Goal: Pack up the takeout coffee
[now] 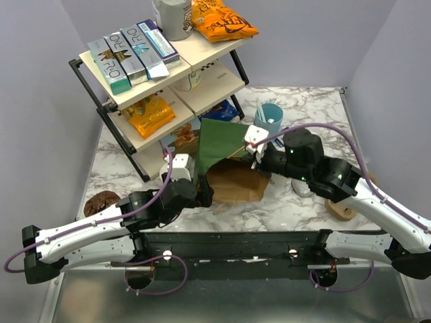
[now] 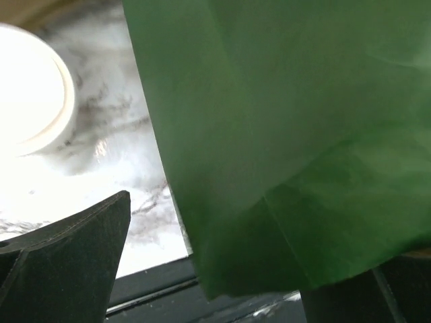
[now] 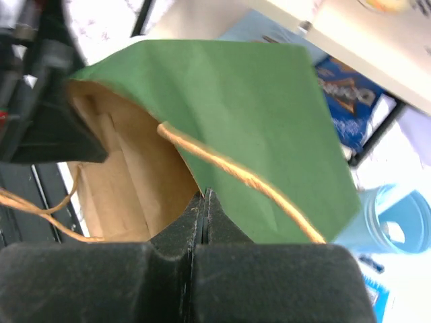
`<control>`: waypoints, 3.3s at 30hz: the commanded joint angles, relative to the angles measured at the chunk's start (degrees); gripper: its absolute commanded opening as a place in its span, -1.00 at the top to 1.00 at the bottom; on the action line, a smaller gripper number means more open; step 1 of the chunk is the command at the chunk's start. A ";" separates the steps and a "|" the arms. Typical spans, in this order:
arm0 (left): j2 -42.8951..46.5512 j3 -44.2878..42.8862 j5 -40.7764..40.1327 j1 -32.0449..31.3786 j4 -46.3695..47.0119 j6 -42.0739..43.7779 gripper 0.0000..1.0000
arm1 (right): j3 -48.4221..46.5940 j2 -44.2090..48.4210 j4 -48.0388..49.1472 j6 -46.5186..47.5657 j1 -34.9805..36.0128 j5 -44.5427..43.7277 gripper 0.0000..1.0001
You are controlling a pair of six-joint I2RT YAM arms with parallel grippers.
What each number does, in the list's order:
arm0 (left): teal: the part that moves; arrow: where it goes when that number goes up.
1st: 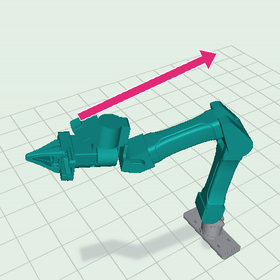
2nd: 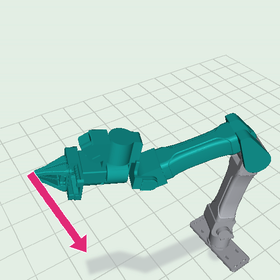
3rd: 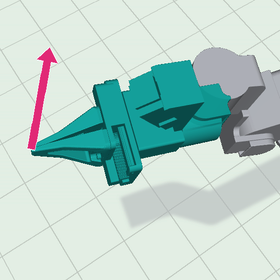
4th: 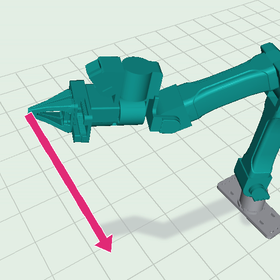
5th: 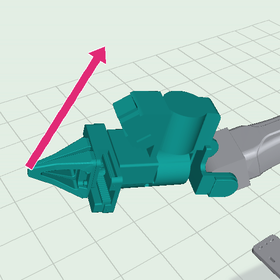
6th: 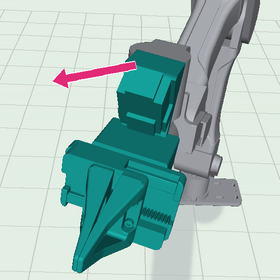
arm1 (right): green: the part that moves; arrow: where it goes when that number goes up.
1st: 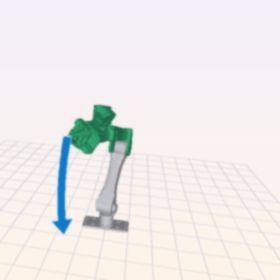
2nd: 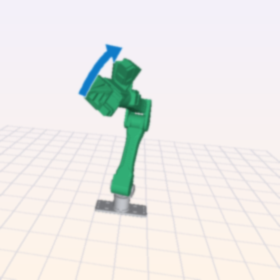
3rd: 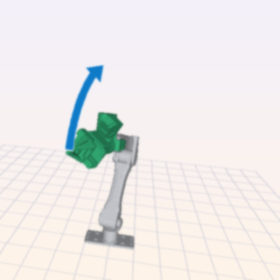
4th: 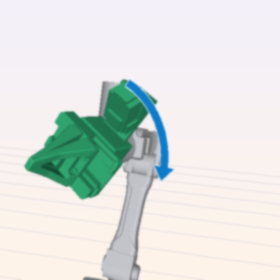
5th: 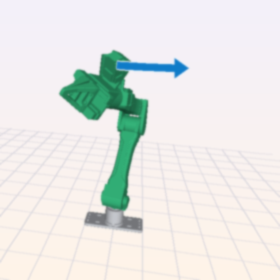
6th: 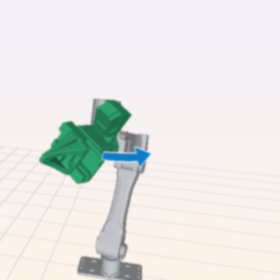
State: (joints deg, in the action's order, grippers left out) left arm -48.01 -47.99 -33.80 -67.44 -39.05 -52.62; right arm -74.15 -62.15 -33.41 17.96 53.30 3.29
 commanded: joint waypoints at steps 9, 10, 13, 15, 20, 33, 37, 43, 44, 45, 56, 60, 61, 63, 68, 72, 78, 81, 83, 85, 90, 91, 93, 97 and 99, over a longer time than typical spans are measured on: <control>5.90 7.21 4.36 0.12 3.45 -2.84 -0.98 | 2.00 0.89 6.96 3.67 3.21 -3.11 0.99; 6.08 7.29 4.62 0.12 3.02 -3.45 -0.98 | 1.99 0.89 6.34 3.58 3.56 -3.11 0.99; 6.96 7.29 5.41 0.12 2.67 -3.89 -0.98 | 1.99 0.71 3.97 2.70 4.53 -2.32 0.99; 7.05 6.68 5.15 0.12 2.05 -3.98 -0.98 | 1.82 0.63 2.83 0.95 4.88 -2.32 0.99; 6.09 6.24 4.36 0.12 0.55 -5.47 -0.76 | 1.72 0.63 1.33 -5.55 4.89 -3.11 0.99; 3.46 7.73 4.27 0.12 -0.50 -11.19 0.52 | 9.90 3.97 6.60 -16.55 4.89 3.38 0.50; 0.91 5.98 2.96 0.12 -1.81 -12.59 1.00 | 8.68 3.44 6.52 -17.86 4.89 7.34 0.12; -4.89 1.06 2.34 0.12 -7.26 -16.37 1.00 | 3.06 5.55 5.90 -19.97 4.97 12.00 -0.28; -5.42 -0.60 2.68 0.12 -7.71 -16.72 1.00 | 1.04 6.16 6.07 -20.59 4.89 12.53 -0.29; -6.82 -1.49 2.95 0.12 -8.32 -16.99 1.00 | 0.24 6.42 6.25 -21.98 4.97 14.79 -0.29; -10.62 -10.90 5.50 0.12 -16.32 -24.01 1.00 | 0.84 4.05 6.77 -24.46 19.90 14.64 0.09; -8.86 -10.11 7.61 0.12 -15.54 -26.73 1.00 | 4.89 5.02 9.15 -22.45 24.12 12.56 0.10; -8.42 -10.11 7.87 0.12 -15.45 -27.27 1.00 | 4.98 4.93 9.06 -21.39 25.96 9.75 0.10; -7.81 -10.46 9.28 0.12 -15.71 -28.84 1.00 | 4.72 4.15 8.63 -19.72 31.32 -1.80 0.10; -6.75 -10.37 10.33 -0.59 -15.18 -31.22 1.00 | 3.58 -0.59 4.42 -26.21 33.36 -21.36 0.18; -6.92 -10.46 9.90 -1.55 -14.39 -31.32 1.00 | 1.47 -5.16 -3.05 -38.39 33.36 -40.59 0.27; -8.59 -12.04 8.93 -3.92 -14.30 -31.05 1.00 | -1.17 -11.06 -12.63 -48.51 33.01 -46.95 0.28; -8.51 -11.52 7.61 -4.98 -15.09 -32.45 1.00 | -1.18 -13.61 -18.70 -57.12 29.59 -47.24 0.33; -7.45 -10.64 7.44 -5.42 -14.30 -32.81 1.00 | 0.14 -15.36 -20.46 -59.17 27.14 -47.32 0.34; -6.40 -9.59 7.26 -5.95 -13.60 -32.90 1.00 | -0.03 -16.77 -23.09 -62.76 25.55 -47.84 0.34; -3.33 -6.25 6.56 -6.04 -11.06 -31.50 1.00 | 0.14 -20.37 -27.33 -69.19 22.12 -51.46 0.26; -2.54 -5.89 6.64 -6.04 -9.48 -31.06 1.00 | 0.06 -20.90 -26.98 -69.54 21.68 -51.37 0.25; -2.35 -5.71 6.64 -6.21 -9.03 -29.65 1.00 | 0.15 -22.48 -25.48 -71.55 21.23 -52.67 0.19; -2.00 -4.49 7.87 -6.30 -5.70 -27.45 1.00 | -0.29 -25.29 -26.53 -77.97 20.71 -56.54 0.01; -1.65 -3.61 8.14 -6.21 -4.64 -26.75 1.00 | 0.06 -26.00 -25.92 -79.82 20.53 -57.16 0.01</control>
State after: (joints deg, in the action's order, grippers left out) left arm -50.78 -53.65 -26.02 -73.19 -47.99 -82.26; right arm -73.97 -86.04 -57.63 -52.90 74.24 -47.90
